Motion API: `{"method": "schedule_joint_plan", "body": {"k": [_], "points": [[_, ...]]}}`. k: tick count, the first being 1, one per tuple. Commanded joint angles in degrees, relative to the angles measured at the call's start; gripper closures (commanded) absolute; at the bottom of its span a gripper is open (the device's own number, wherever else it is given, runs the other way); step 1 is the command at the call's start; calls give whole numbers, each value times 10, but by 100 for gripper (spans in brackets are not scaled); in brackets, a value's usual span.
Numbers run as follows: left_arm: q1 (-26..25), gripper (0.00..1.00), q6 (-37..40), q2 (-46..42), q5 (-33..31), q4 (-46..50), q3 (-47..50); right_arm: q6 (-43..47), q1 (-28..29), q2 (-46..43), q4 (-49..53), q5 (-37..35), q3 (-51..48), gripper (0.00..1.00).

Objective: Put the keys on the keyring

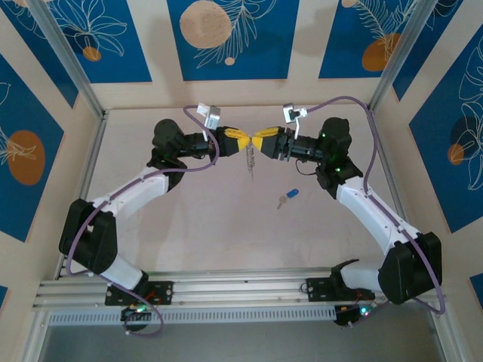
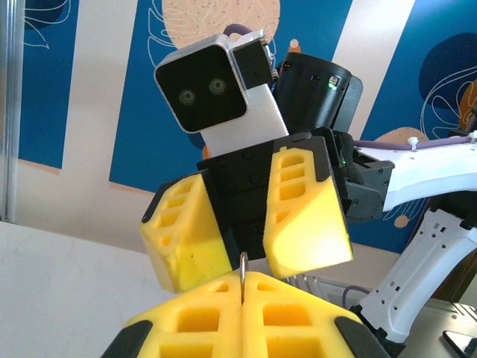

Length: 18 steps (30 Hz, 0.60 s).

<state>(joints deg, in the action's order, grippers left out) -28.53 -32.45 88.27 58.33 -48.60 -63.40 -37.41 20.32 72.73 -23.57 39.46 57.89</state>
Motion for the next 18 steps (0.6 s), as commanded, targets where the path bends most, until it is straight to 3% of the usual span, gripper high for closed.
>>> {"method": "schedule_joint_plan", "body": {"k": [1,4,8,13,18], "points": [[-4,100,-9,-5,20,-41,-20,14,8,4,-8,7,24,60],[-3,100,-11,-4,24,-43,-20,15,10,5,-8,11,27,73],[-3,100,-14,-4,25,-44,-23,18,12,5,-8,22,27,100],[-2,100,-23,-12,14,-58,-14,30,9,-9,4,11,19,100],[11,70,-33,-40,-17,-69,22,17,-11,-42,-23,-11,-10,100]]}}
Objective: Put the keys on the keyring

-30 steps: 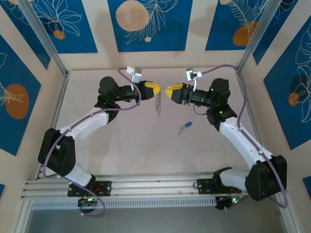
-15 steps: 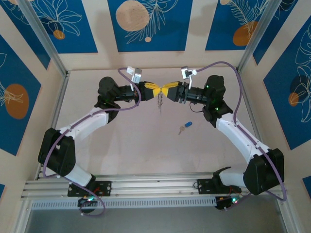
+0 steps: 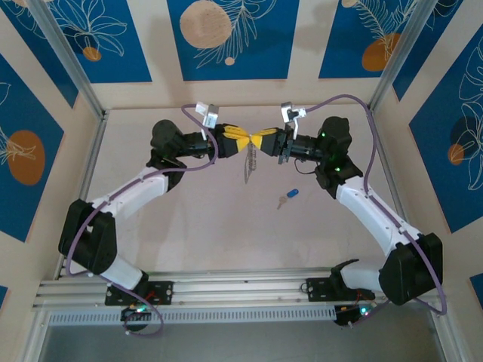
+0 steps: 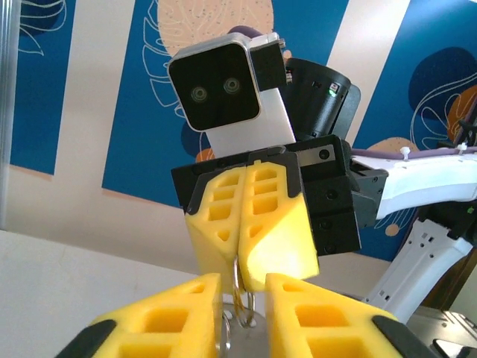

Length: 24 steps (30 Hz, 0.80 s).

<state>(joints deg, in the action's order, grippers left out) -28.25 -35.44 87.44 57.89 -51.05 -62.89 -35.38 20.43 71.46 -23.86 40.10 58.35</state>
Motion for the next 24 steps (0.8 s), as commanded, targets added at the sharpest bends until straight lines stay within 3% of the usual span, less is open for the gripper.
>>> {"method": "schedule_joint_plan", "body": {"k": [1,8,16,24], "points": [[10,67,-6,-37,-21,-48,25,-7,-14,-35,-29,-20,-20,100],[14,57,-55,-37,-34,-97,41,-41,-12,-50,-113,-26,-51,100],[9,55,-166,7,-21,-209,21,-59,8,-50,-188,-59,-69,100],[-3,55,-173,24,-17,-215,10,-69,23,-42,-214,-81,-70,100]]}}
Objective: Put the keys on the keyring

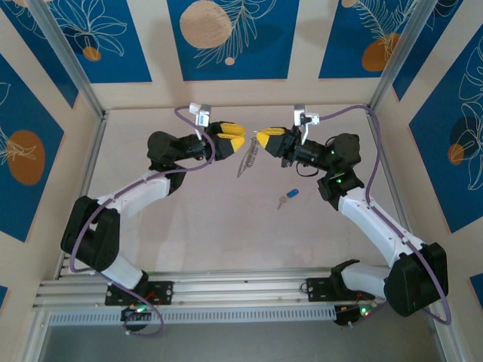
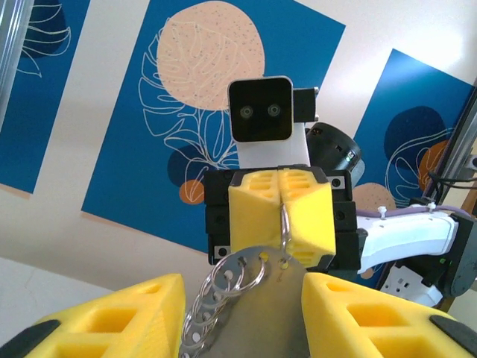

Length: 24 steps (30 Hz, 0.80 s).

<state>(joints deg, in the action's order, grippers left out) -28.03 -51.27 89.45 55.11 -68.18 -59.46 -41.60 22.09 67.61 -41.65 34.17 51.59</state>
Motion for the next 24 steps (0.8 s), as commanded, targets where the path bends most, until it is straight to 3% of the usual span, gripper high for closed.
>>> {"method": "schedule_joint_plan", "body": {"k": [1,24], "points": [[-6,55,-16,5,11,-44,-27,-6,7,-3,-36,-23,-1,100],[-21,60,-43,33,21,-69,-56,-9,16,16,-30,-30,11,100]]}}
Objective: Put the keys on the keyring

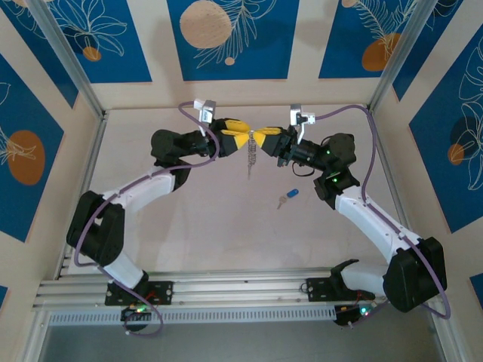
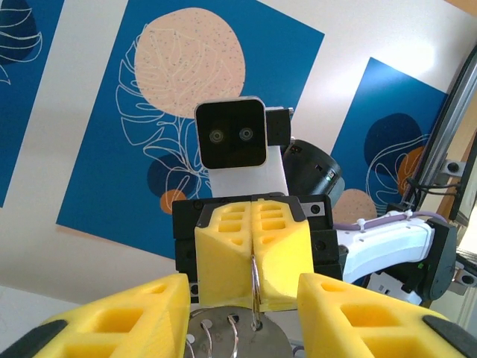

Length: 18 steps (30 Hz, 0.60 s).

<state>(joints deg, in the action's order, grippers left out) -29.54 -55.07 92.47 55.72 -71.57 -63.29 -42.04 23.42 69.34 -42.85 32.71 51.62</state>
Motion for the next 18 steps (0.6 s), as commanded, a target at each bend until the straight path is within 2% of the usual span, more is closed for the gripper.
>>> {"method": "schedule_joint_plan", "body": {"k": [1,4,9,12,13,15,16,18], "points": [[-6,62,-6,4,16,-35,-18,-4,4,-1,-18,-15,10,100],[-7,72,-7,5,17,-36,-18,-3,5,-1,-16,-16,10,100],[-10,98,-8,9,20,-34,-22,-2,8,0,-11,-15,11,100],[-10,100,-5,9,22,-31,-24,3,6,-1,9,-13,15,100],[-10,100,-3,8,23,-27,-25,6,3,-4,24,-13,18,96],[-10,100,9,5,30,-10,-30,18,-10,-19,67,-8,20,70],[-10,100,17,1,34,2,-33,25,-18,-31,88,-8,17,62],[-10,100,49,-8,48,47,-40,48,-39,-57,149,5,16,53]]}}
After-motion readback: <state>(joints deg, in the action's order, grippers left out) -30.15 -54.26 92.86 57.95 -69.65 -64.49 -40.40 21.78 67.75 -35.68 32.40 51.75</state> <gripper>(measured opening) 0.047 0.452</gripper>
